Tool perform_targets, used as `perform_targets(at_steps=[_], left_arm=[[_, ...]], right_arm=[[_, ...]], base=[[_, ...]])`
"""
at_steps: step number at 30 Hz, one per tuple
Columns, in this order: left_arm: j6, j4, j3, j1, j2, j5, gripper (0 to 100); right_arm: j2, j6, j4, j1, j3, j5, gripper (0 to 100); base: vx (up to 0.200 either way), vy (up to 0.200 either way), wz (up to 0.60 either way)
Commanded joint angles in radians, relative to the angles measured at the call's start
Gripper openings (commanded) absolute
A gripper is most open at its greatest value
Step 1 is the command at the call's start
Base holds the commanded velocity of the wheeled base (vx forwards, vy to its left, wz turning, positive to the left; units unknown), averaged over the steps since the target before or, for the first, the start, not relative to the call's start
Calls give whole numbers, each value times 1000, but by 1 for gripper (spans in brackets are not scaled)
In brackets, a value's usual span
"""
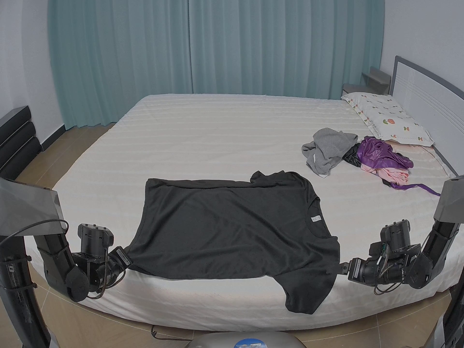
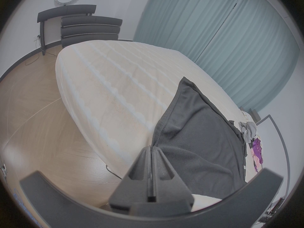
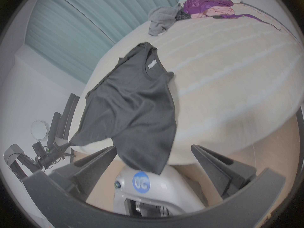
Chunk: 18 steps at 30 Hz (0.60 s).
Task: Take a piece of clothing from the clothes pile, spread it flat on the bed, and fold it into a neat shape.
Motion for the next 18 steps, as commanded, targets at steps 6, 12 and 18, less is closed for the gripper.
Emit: perform_targets(at_steps=[6,12,18], left_arm=[[4,0,1,-2,5,2,0],[13,0,1,1,5,2,0],[65,0,26,12,0,2,0]], right_arm=[[250,-10,-186,-32,-136,-7,100],[264,-14,-188,-32,-142,-18,0],[216,-56,-193,-71,-85,-24,0]], base=[[0,0,0],[0,0,0],[0,0,0]])
